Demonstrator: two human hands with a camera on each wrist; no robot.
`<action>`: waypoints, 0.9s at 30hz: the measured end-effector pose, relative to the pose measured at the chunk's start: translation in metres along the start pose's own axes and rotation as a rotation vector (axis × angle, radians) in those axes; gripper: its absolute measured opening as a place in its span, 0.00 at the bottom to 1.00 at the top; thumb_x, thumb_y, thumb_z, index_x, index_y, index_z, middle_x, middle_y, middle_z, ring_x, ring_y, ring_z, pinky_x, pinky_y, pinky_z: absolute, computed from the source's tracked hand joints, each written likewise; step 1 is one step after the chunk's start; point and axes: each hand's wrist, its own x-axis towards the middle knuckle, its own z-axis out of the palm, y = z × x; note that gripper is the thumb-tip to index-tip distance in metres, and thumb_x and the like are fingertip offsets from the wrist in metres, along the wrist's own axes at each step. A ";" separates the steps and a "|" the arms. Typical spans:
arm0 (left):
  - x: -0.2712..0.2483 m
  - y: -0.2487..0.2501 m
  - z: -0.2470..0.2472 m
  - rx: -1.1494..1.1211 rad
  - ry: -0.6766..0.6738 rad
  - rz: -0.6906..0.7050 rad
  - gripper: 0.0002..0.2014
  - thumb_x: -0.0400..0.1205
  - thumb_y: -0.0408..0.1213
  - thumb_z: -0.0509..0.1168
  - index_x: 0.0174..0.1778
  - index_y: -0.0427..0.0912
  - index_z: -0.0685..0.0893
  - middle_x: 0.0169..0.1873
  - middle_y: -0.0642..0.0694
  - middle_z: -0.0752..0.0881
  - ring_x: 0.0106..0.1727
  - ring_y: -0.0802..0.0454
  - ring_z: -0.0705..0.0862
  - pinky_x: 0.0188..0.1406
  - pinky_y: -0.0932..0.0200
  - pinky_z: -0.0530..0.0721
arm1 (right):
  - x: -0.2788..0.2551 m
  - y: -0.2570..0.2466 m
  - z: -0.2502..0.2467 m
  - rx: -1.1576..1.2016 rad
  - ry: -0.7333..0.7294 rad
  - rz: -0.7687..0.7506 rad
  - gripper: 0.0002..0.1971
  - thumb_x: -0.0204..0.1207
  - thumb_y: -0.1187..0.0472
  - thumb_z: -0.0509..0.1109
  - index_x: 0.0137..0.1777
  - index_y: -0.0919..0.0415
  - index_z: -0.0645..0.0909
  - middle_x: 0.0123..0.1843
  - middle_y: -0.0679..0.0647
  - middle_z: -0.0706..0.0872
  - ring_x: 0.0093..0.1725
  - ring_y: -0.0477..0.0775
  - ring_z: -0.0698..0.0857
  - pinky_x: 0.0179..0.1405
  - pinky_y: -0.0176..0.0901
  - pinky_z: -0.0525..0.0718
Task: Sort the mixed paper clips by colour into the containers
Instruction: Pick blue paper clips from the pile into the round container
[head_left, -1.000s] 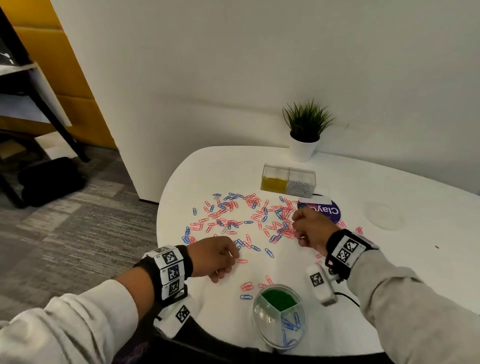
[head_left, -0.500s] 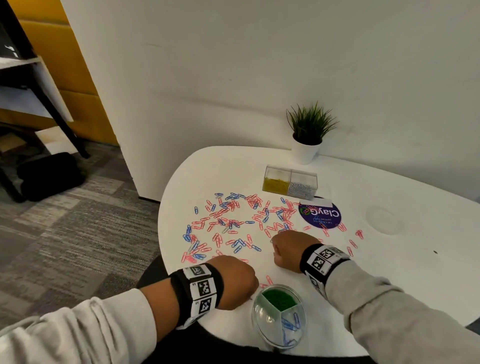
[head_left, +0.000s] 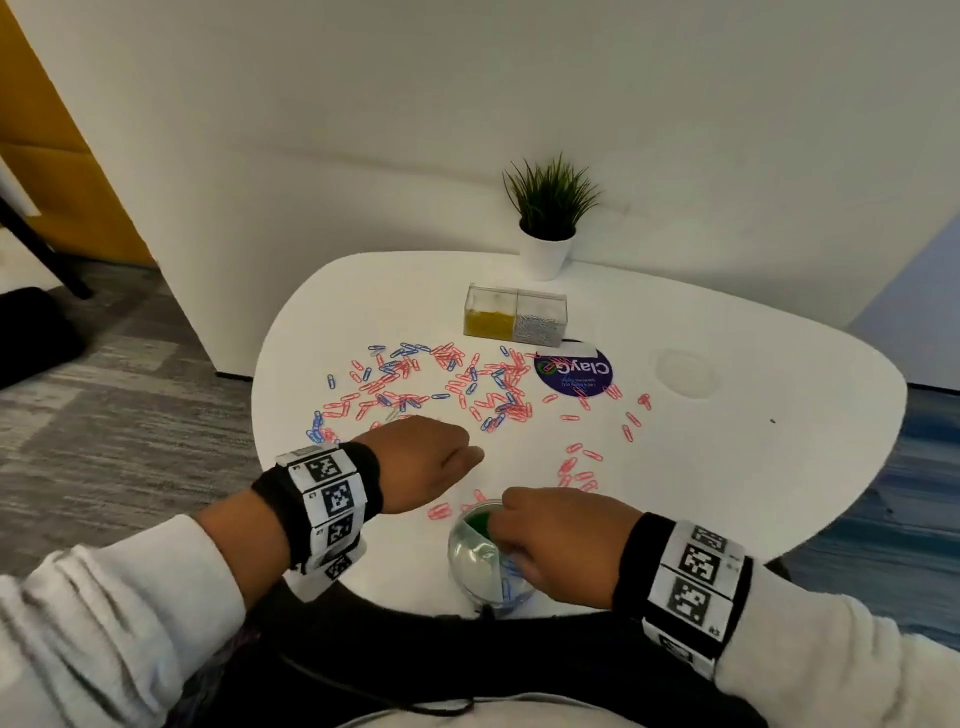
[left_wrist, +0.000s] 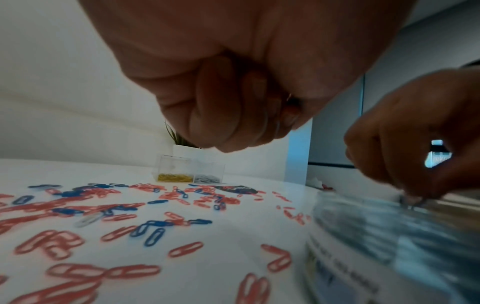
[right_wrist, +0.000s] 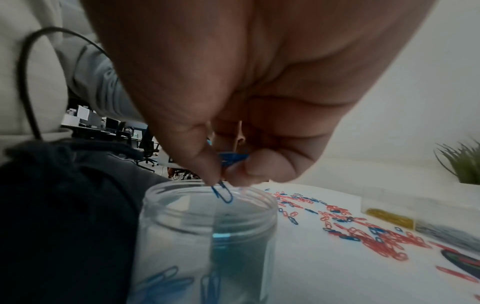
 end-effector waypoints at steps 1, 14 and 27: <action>0.000 0.005 0.000 -0.039 -0.015 0.004 0.21 0.90 0.54 0.49 0.37 0.44 0.72 0.33 0.49 0.78 0.35 0.49 0.74 0.41 0.52 0.75 | -0.002 0.002 0.002 0.000 0.006 -0.004 0.07 0.82 0.60 0.62 0.54 0.58 0.79 0.51 0.56 0.78 0.43 0.59 0.80 0.38 0.51 0.76; -0.010 0.058 0.008 -0.185 -0.188 0.185 0.09 0.86 0.34 0.59 0.55 0.49 0.84 0.46 0.60 0.80 0.44 0.70 0.77 0.44 0.77 0.70 | -0.027 0.023 -0.010 0.195 0.064 0.229 0.17 0.77 0.45 0.72 0.63 0.48 0.80 0.60 0.46 0.82 0.58 0.52 0.81 0.58 0.48 0.80; -0.012 0.064 0.043 -0.048 -0.100 0.267 0.15 0.85 0.36 0.59 0.62 0.58 0.85 0.51 0.59 0.87 0.47 0.65 0.81 0.43 0.79 0.71 | -0.025 0.031 0.004 0.298 0.021 0.329 0.30 0.64 0.33 0.78 0.64 0.40 0.76 0.62 0.45 0.84 0.59 0.52 0.81 0.57 0.51 0.81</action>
